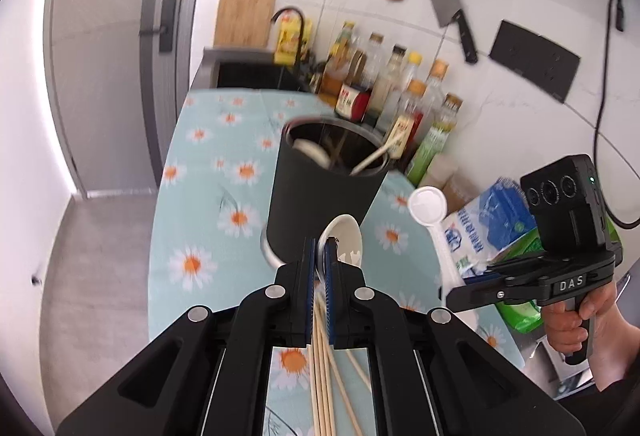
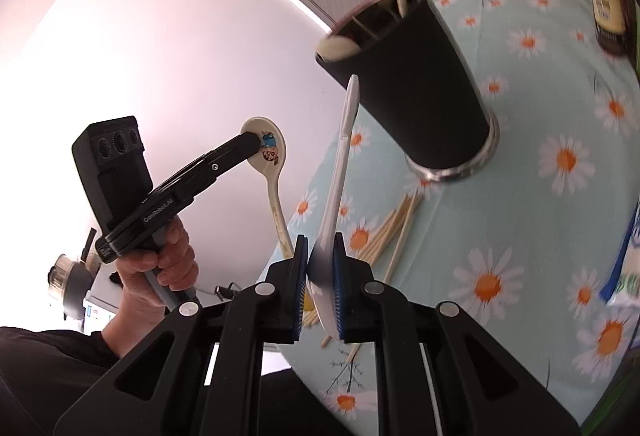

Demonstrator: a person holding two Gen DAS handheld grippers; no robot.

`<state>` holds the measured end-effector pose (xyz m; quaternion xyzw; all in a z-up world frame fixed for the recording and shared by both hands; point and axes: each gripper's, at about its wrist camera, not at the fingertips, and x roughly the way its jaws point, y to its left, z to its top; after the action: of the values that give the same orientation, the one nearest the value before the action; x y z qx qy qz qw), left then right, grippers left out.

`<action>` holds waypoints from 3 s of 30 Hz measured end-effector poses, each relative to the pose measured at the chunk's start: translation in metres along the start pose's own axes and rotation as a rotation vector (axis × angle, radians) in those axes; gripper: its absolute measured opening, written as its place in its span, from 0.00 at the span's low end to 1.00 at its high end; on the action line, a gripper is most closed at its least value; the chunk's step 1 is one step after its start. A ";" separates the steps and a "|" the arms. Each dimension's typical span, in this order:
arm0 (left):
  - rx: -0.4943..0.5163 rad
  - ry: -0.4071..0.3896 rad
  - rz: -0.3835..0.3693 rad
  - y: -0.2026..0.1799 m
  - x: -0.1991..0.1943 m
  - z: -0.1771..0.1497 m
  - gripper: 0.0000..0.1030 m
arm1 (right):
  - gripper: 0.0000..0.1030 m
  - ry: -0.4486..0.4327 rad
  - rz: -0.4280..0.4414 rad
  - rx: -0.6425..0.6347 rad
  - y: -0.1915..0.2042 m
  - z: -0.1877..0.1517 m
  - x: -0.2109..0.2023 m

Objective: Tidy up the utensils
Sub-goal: 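Lift the ceramic spoon with the left tool while the right tool lifts the plastic spoon over the holder, then open the left tool releasing the ceramic spoon into the holder while the right tool releases the plastic spoon, then move both open tools back down toward the remaining chopsticks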

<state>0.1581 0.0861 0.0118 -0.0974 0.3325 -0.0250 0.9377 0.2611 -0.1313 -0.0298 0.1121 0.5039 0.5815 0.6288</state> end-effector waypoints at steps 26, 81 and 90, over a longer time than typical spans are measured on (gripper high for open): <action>0.205 -0.406 0.268 -0.037 -0.023 0.113 0.03 | 0.13 -0.438 -0.086 -0.153 0.036 0.115 -0.033; 0.070 -0.327 0.219 -0.027 0.007 0.080 0.25 | 0.35 -0.478 -0.217 -0.100 0.032 0.084 -0.039; 0.022 -0.230 0.158 -0.022 -0.001 0.052 0.25 | 0.35 -0.400 -0.229 -0.049 0.036 0.056 -0.031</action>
<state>0.1905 0.0733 0.0562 -0.0629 0.2294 0.0566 0.9697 0.2873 -0.1211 0.0385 0.1521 0.3641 0.4848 0.7806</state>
